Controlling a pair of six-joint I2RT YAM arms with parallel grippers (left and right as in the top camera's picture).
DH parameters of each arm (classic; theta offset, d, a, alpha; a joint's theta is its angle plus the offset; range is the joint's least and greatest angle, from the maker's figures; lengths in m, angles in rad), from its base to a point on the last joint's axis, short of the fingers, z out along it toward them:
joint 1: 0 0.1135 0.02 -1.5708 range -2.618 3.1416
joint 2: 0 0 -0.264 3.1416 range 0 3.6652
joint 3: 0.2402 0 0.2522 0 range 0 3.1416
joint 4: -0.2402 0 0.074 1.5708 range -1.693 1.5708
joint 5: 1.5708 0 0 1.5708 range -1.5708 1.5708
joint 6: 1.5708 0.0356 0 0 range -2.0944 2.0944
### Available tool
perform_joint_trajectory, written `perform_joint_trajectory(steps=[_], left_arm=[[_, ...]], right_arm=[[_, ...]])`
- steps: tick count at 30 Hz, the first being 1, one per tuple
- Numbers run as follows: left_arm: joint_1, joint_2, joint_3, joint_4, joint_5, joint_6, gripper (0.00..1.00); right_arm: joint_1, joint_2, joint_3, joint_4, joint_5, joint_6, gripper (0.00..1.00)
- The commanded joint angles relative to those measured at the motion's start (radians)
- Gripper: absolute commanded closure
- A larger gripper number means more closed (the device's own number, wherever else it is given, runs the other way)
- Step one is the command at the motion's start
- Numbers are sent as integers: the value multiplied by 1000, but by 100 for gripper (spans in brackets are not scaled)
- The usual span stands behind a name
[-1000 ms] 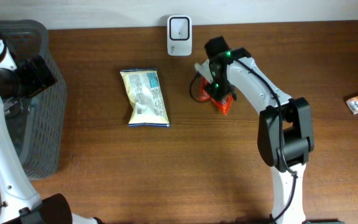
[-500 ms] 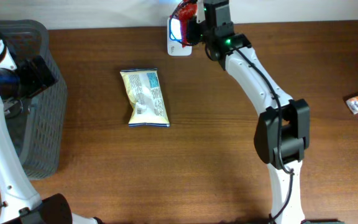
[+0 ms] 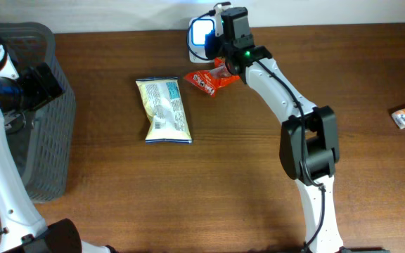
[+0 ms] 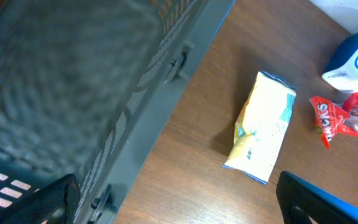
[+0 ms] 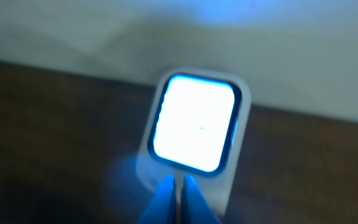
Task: Scan the item barcode
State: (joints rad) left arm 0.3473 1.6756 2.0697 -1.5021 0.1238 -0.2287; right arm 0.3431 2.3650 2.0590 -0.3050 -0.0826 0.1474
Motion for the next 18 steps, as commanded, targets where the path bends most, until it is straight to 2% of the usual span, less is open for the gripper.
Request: perform_joint_trajectory(steps=[1,2,3,5,8,10,14,16,18], left_arm=[[3,-4,-3,2,10,-10,1],[3,-4,-3,2,10,-10,1],[3,-4,-3,2,11,-10,1],[3,-4,-3,2,11,-10,1],[3,-4,-3,2,11,-10,1],[3,-4,-3,2,10,-10,1],[3,-4,-3,2,10,-10,1],[3,-4,-3,2,10,-10,1],[3,-4,-3,2,11,-10,1]], right_arm=[[8,-105,17,-146,10,-87,48],[8,-105,17,-198,-21,-82,33],[12,-98,17,-263,-35,-26,25],[19,-79,16,-303,-34,150,1],[24,-50,14,-305,21,417,1],[24,-15,13,-289,84,540,1],[24,64,12,-267,79,656,0],[28,88,12,-270,66,682,3],[37,103,12,-276,72,681,15]])
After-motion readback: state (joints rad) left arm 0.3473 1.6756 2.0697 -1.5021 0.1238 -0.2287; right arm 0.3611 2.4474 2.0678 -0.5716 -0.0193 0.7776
